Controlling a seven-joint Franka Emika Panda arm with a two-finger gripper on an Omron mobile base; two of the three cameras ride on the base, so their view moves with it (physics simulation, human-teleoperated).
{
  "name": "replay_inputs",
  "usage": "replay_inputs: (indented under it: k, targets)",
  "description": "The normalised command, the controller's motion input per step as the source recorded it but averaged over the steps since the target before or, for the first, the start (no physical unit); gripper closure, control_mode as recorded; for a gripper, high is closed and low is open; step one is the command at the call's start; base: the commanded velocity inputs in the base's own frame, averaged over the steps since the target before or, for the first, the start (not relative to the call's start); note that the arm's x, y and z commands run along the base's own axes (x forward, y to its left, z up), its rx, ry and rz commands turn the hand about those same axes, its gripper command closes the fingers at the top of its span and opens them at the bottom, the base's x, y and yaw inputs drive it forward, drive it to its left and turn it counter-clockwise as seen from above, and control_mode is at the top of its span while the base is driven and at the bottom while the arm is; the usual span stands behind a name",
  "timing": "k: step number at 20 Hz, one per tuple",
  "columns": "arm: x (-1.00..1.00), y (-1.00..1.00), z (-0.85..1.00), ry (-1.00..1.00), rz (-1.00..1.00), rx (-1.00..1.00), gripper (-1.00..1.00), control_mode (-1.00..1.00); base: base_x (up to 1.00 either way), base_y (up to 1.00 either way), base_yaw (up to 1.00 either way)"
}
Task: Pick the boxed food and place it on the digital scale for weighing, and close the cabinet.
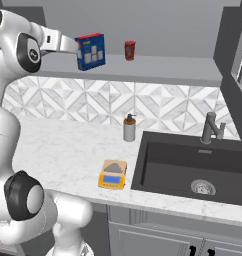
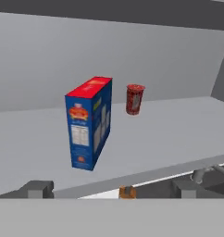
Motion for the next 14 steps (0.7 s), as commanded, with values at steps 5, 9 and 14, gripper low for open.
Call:
replay_inputs:
  k: [5, 9, 14]
  targets:
    - [0.36, 0.08, 0.00, 0.00, 0.00, 0.00, -1.00, -1.00, 0.00, 0.00, 0.00]
    - [0.39, 0.05, -0.02, 0.00, 0.00, 0.00, -1.00, -1.00, 0.00, 0.00, 0.00]
    - [0.35, 0.00, -0.12, 0.00, 0.00, 0.00, -1.00, -1.00, 0.00, 0.00, 0.00]
